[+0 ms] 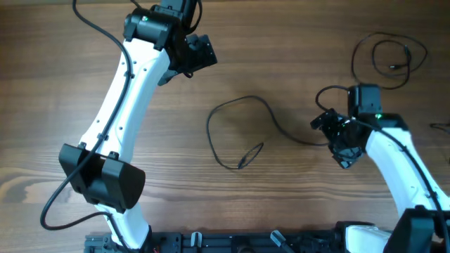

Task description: Untangle cables

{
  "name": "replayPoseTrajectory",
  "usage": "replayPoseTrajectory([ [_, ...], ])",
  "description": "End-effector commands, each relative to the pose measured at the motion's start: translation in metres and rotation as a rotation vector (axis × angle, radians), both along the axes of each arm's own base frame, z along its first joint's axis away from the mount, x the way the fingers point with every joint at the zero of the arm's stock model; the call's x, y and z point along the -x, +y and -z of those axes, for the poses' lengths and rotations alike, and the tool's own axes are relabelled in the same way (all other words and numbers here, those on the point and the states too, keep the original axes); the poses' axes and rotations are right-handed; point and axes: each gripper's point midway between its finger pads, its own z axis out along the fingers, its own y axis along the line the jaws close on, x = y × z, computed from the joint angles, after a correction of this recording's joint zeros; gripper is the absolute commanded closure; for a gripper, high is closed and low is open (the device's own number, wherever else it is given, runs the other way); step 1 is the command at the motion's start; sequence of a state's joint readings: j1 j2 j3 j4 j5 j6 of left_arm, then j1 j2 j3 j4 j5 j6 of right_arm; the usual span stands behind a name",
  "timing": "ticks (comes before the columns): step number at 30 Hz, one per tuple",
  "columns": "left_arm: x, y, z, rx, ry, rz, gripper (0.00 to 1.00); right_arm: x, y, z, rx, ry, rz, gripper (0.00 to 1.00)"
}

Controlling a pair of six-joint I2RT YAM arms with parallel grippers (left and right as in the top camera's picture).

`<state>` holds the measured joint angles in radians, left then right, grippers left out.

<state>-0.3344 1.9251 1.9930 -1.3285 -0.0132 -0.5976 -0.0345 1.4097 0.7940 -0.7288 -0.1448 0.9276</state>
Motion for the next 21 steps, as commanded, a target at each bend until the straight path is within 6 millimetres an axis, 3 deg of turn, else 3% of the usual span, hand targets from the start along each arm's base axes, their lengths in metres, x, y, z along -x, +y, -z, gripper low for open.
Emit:
replayPoseTrajectory([
  [1, 0.004, -0.001, -0.010, 0.021, -0.015, -0.007, 0.00, 0.001, -0.020, 0.022, 0.088, -0.031, 0.099, 0.01],
  [4, 0.003, -0.001, -0.010, 0.021, -0.015, -0.007, 0.00, 0.007, -0.047, 0.036, 0.246, -0.050, 0.141, 0.07],
  [7, 0.003, -0.001, -0.010, 0.021, -0.015, -0.007, 0.00, 0.013, -0.061, 0.041, 0.329, -0.051, 0.159, 0.12],
  [9, 0.003, -0.001, -0.010, 0.022, -0.016, -0.007, 0.00, 0.014, -0.064, 0.045, 0.343, -0.064, 0.163, 0.24],
  [11, 0.003, -0.002, -0.010, 0.022, -0.016, -0.007, 0.00, 0.009, -0.060, 0.048, 0.330, -0.095, 0.116, 0.44],
  [13, 0.003, -0.001, -0.010, 0.021, -0.015, -0.007, 0.00, -0.002, -0.046, 0.050, 0.286, -0.156, -0.001, 0.47],
  [14, 0.003, -0.001, -0.010, 0.021, -0.015, -0.007, 0.00, -0.007, -0.040, 0.050, 0.263, -0.187, -0.054, 0.53],
  [18, 0.003, -0.001, -0.010, 0.022, -0.016, -0.007, 0.00, -0.023, -0.025, 0.045, 0.229, -0.284, -0.187, 0.96],
  [21, 0.003, -0.001, -0.010, 0.020, -0.016, -0.005, 0.00, -0.034, -0.012, 0.035, 0.196, -0.337, -0.309, 0.96],
])
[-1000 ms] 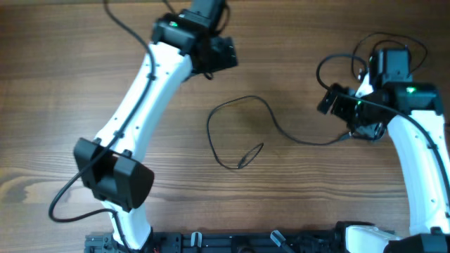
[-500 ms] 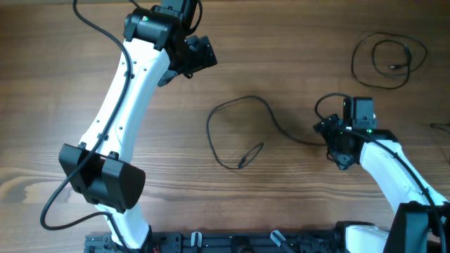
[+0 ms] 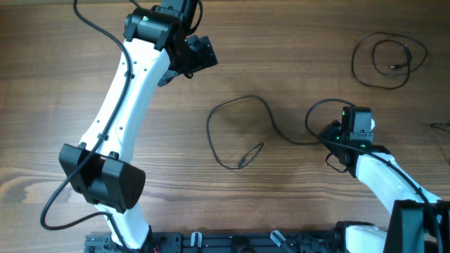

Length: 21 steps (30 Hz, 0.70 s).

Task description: Untangle cables

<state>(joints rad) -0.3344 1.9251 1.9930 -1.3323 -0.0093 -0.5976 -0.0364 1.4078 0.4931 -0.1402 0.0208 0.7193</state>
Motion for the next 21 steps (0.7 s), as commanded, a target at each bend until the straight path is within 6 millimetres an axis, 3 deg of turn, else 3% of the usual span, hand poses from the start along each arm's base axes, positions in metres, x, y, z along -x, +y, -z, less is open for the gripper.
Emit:
replayPoseTrajectory([
  [1, 0.002, 0.000, -0.010, 0.010, -0.023, 0.001, 0.00, -0.009, 0.021, -0.009, -0.020, -0.027, -0.214, 0.96],
  [5, 0.003, 0.016, -0.009, -0.098, -0.028, 0.073, 0.00, -0.023, 0.025, -0.059, 0.024, -0.065, -0.332, 0.96],
  [9, 0.000, 0.034, -0.017, -0.086, -0.047, 0.010, 0.00, -0.026, 0.057, -0.119, -0.034, -0.240, -0.532, 0.96],
  [11, -0.003, 0.048, -0.026, -0.063, -0.068, -0.067, 0.00, -0.021, 0.070, -0.139, -0.076, -0.312, -0.594, 0.96],
  [12, -0.003, 0.058, -0.032, -0.050, -0.081, -0.120, 0.00, -0.020, 0.061, -0.139, -0.031, -0.300, -0.556, 0.91],
  [13, -0.003, 0.067, -0.036, -0.042, -0.091, -0.156, 0.00, -0.021, 0.048, -0.135, 0.027, -0.274, -0.513, 0.60],
  [14, -0.003, 0.074, -0.039, -0.037, -0.096, -0.185, 0.00, -0.020, 0.030, -0.127, 0.108, -0.228, -0.452, 0.43],
  [15, -0.003, 0.082, -0.042, -0.032, -0.101, -0.205, 0.00, -0.019, 0.011, -0.118, 0.190, -0.176, -0.391, 0.35],
  [17, 0.002, 0.095, -0.041, -0.036, -0.077, -0.232, 0.00, -0.016, -0.015, -0.099, 0.300, -0.076, -0.315, 0.23],
  [18, 0.005, 0.099, -0.039, -0.041, -0.061, -0.240, 0.00, -0.013, -0.025, -0.088, 0.342, -0.022, -0.288, 0.22],
  [21, 0.009, 0.102, -0.037, -0.047, -0.041, -0.245, 0.00, -0.013, -0.030, -0.050, 0.331, 0.096, -0.272, 0.19],
])
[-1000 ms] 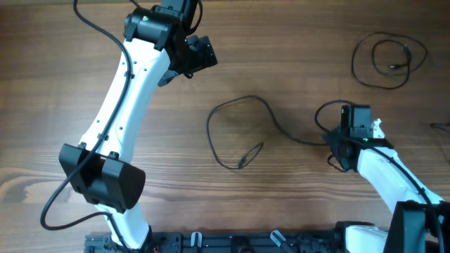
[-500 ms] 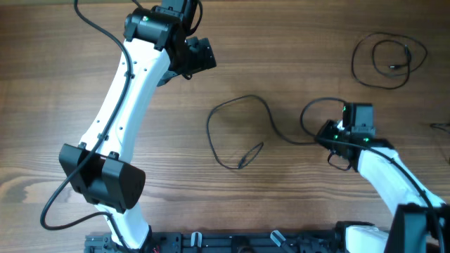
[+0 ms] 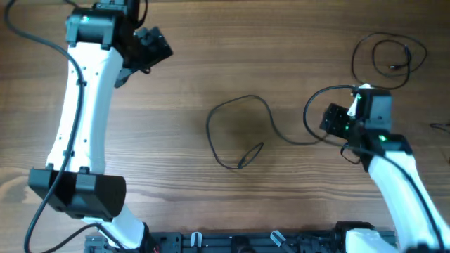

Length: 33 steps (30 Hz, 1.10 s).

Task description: Untangle cables

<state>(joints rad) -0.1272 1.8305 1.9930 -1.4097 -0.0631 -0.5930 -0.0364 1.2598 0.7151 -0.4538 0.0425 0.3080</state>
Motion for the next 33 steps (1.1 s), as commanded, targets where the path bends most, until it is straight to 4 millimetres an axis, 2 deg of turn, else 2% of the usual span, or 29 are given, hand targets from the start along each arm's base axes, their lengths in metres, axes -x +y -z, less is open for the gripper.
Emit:
replayPoseTrajectory([
  [1, 0.002, 0.003, -0.006, -0.001, -0.013, -0.026, 0.00, 0.002, -0.024, 0.043, 0.097, 0.127, 0.100, 0.19],
  [6, 0.002, 0.003, -0.006, -0.001, -0.012, -0.026, 0.00, 0.006, -0.008, 0.091, -0.009, 0.242, 0.110, 0.30],
  [8, 0.002, 0.003, -0.006, -0.001, -0.013, -0.026, 0.00, 0.007, -0.004, 0.099, -0.044, 0.260, 0.120, 0.36],
  [11, 0.002, 0.003, -0.006, -0.001, -0.013, -0.026, 0.00, -0.002, 0.005, 0.106, -0.094, 0.243, 0.101, 0.63],
  [12, 0.002, 0.003, -0.006, -0.001, -0.013, -0.025, 0.00, -0.004, 0.005, 0.106, -0.095, 0.233, 0.102, 0.75],
  [14, 0.002, 0.003, -0.006, -0.001, -0.013, -0.025, 0.00, -0.012, 0.006, 0.103, -0.103, 0.200, 0.097, 0.90],
  [16, 0.002, 0.003, -0.006, -0.001, -0.013, -0.025, 0.00, -0.017, 0.006, 0.101, -0.111, 0.177, 0.107, 0.96],
  [21, 0.002, 0.003, -0.006, -0.001, -0.013, -0.025, 0.00, -0.023, 0.019, 0.094, -0.174, 0.152, 0.067, 0.96],
  [24, 0.002, 0.003, -0.006, -0.001, -0.013, -0.025, 0.00, -0.030, 0.032, 0.078, -0.238, 0.110, 0.014, 0.96],
  [27, 0.002, 0.003, -0.006, -0.001, -0.013, -0.025, 0.00, -0.034, 0.050, 0.049, -0.290, 0.036, -0.109, 0.96],
  [30, 0.002, 0.003, -0.006, -0.001, -0.013, -0.025, 0.00, -0.030, 0.080, 0.003, -0.394, -0.071, -0.291, 0.96],
  [33, 0.002, 0.003, -0.006, -0.001, -0.013, -0.025, 0.00, -0.018, 0.117, -0.056, -0.510, -0.234, -0.543, 0.96],
])
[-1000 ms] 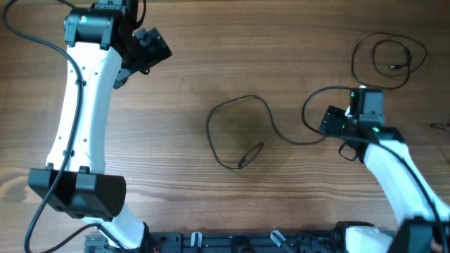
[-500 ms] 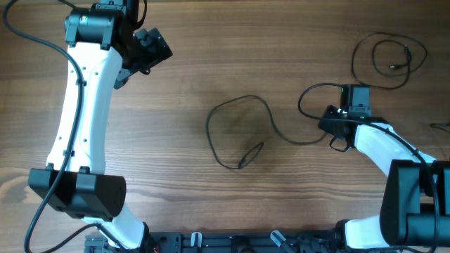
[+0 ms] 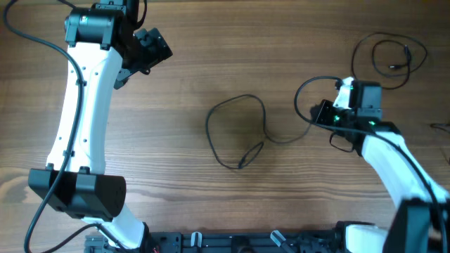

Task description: Untangle cables

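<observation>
A thin black cable (image 3: 211, 133) lies mid-table in an open loop, its plug end (image 3: 241, 165) turned inward. Its other stretch runs right past (image 3: 288, 138) and arcs up in a loop (image 3: 299, 98) into my right gripper (image 3: 318, 114). That gripper appears shut on the cable. A second black cable (image 3: 387, 60) lies coiled at the far right, apart from the first. My left gripper (image 3: 156, 48) hangs at the far left, well away from both cables. How its fingers stand does not show.
The wooden table (image 3: 176, 183) carries only the two cables. The left arm's white links (image 3: 77, 119) cross the left side. A black rail (image 3: 232, 242) runs along the near edge. A dark thing (image 3: 439, 127) pokes in at the right edge.
My right gripper has shifted a little to the left with the cable. The cable's right stretch now sags and its arc bulges further left. The left arm has not moved.
At first my left gripper hung over the far middle of the table and my right gripper was at the cable's right end. The right gripper then sat nearer the front. Later the left arm stood at the far left, and the right gripper has moved leftward since.
</observation>
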{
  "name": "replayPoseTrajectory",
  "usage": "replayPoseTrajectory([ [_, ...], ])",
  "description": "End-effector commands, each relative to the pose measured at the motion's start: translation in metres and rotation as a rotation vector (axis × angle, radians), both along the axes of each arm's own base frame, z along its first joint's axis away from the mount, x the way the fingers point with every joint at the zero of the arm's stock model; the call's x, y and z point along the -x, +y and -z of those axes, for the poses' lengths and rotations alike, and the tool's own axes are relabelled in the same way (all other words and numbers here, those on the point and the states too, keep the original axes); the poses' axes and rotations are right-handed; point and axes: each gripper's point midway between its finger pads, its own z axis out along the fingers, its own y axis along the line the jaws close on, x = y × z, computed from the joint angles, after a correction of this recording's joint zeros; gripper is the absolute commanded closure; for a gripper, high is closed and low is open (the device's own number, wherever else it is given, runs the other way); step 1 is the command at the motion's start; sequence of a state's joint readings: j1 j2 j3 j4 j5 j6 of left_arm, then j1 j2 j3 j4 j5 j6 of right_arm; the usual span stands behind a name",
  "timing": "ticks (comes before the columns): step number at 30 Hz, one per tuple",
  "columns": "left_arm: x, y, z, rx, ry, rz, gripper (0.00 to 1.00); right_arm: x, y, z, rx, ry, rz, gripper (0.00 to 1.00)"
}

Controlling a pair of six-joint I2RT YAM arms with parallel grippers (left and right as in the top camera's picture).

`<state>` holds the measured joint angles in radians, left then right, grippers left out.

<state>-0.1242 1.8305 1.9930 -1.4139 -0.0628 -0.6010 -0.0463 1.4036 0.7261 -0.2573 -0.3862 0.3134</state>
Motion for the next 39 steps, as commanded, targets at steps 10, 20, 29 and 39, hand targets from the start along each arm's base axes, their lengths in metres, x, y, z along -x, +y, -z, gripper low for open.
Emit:
replayPoseTrajectory([
  [10, 0.001, 0.001, -0.006, -0.003, -0.017, -0.014, 0.00, 0.070, 0.141, -0.112, -0.283, -0.296, -0.603, 0.94],
  [20, 0.001, 0.001, -0.006, -0.003, -0.017, -0.014, 0.00, 0.110, 0.214, 0.006, 0.052, -0.046, -0.751, 0.84],
  [29, 0.001, 0.001, -0.006, -0.003, -0.017, -0.014, 0.00, 0.089, 0.215, 0.011, 0.146, -0.090, -0.716, 0.00],
  [39, 0.002, 0.001, -0.006, -0.003, -0.017, -0.013, 0.00, 0.149, 0.271, -0.042, -0.167, -0.193, -1.108, 0.00],
])
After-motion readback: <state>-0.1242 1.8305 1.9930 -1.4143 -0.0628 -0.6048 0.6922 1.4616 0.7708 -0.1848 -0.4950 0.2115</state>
